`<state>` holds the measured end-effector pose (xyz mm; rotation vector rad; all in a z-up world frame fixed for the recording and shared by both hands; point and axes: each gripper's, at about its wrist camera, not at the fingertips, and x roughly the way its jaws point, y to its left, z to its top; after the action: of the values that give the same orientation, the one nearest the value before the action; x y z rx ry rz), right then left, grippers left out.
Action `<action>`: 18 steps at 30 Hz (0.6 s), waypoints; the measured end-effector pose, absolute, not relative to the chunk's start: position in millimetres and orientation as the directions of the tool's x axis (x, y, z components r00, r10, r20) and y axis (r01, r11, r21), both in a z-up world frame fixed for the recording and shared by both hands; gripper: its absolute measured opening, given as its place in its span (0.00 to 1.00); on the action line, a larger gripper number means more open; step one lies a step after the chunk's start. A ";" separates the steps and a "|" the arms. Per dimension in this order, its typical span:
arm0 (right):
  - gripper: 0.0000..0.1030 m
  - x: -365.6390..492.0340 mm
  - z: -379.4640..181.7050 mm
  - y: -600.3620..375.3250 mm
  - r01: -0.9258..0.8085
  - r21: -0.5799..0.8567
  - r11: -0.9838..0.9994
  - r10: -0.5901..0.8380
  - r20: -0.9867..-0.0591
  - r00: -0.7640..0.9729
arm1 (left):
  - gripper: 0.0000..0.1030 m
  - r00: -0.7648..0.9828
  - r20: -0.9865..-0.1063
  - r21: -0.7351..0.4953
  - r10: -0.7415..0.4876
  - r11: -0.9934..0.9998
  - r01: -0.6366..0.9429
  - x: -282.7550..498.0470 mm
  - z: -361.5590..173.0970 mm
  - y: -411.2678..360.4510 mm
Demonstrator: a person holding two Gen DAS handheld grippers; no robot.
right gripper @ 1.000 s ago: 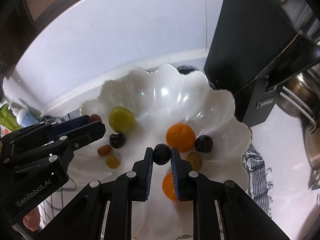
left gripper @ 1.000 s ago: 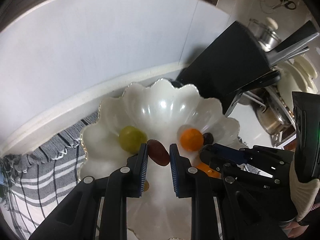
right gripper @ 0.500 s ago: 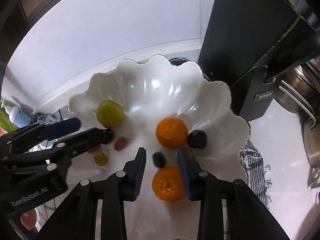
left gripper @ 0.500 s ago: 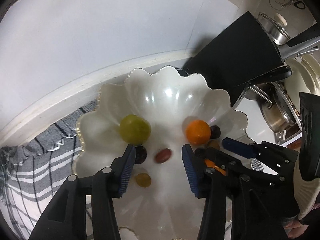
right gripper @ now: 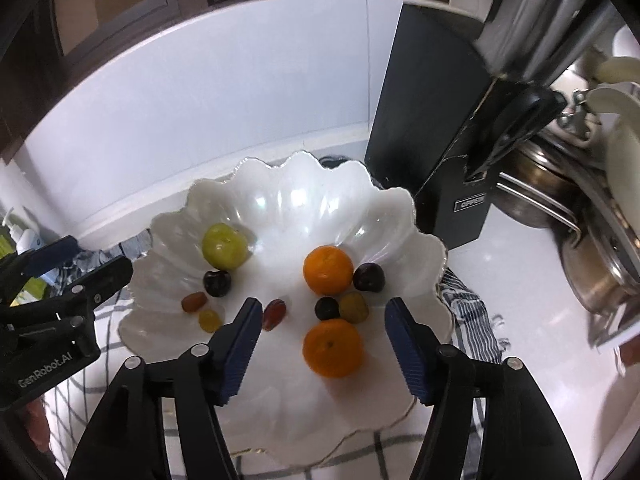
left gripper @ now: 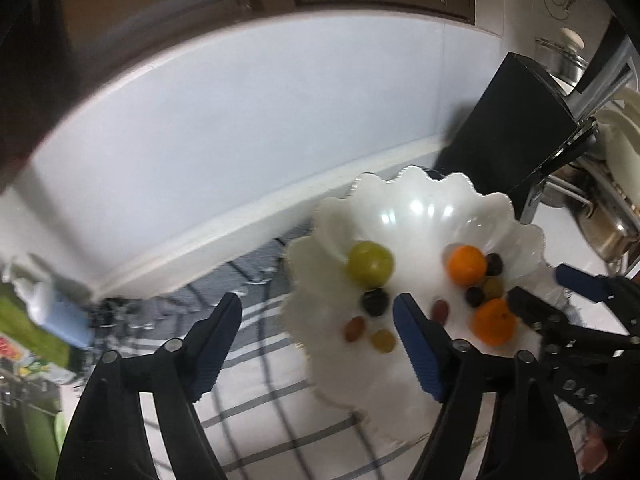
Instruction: Organize fruits
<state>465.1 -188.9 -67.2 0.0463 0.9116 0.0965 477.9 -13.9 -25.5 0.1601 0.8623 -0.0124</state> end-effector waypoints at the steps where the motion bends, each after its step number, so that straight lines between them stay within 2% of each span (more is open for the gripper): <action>1: 0.65 462.5 -65.9 -187.5 -0.060 0.080 0.995 0.100 -0.782 0.615 | 0.80 0.668 -0.741 0.147 0.065 0.987 0.067 470.4 -22.3 -10.9; 12: 0.77 378.0 -28.8 -172.4 0.002 0.030 1.000 0.019 -0.670 0.742 | 0.97 0.809 -0.586 0.180 0.051 0.981 0.069 384.2 12.7 2.7; 18: 0.80 326.1 -8.4 -171.0 0.035 0.013 0.999 -0.020 -0.601 0.799 | 1.00 0.856 -0.513 0.208 0.059 0.976 0.057 338.7 29.7 5.8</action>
<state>326.1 -171.0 -8.4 0.0235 0.6451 -0.0297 338.7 5.8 29.7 0.2205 0.5438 0.0010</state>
